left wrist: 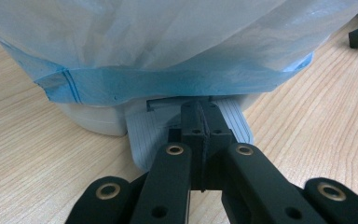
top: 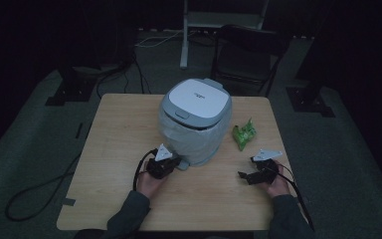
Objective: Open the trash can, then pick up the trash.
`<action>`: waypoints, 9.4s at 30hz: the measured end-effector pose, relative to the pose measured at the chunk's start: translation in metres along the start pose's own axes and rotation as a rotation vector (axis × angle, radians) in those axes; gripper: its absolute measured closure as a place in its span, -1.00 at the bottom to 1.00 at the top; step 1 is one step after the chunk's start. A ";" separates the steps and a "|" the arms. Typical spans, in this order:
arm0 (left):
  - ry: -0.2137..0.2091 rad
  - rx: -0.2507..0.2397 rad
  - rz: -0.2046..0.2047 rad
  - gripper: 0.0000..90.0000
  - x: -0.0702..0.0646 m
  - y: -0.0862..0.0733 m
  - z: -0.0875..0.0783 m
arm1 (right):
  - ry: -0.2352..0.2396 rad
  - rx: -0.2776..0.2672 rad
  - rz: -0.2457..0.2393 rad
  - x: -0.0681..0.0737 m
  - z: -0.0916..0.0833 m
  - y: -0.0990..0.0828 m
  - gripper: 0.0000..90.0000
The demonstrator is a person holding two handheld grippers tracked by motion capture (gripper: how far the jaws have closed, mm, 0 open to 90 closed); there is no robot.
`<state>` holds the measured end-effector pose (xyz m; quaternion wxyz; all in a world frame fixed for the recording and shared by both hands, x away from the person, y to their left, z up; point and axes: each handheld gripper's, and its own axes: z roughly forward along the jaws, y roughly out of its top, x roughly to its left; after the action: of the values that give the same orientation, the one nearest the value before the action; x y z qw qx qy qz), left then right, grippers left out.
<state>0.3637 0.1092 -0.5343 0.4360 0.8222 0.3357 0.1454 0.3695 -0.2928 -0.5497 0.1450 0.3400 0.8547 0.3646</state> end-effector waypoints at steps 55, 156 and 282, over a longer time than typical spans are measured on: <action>0.065 0.029 0.014 1.00 -0.005 -0.004 0.006 | 0.000 0.000 -0.001 0.000 0.000 0.000 -0.73; 0.062 0.026 0.004 1.00 -0.005 -0.005 0.006 | -0.227 0.004 0.108 -0.052 0.026 0.099 0.52; 0.068 0.028 0.010 1.00 -0.006 -0.005 0.006 | -0.105 -0.257 -0.113 0.047 -0.126 0.175 0.94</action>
<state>0.3605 0.1037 -0.5415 0.4120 0.8246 0.3481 0.1708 0.3554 -0.2388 -0.3363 0.2524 0.2886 0.8098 0.4441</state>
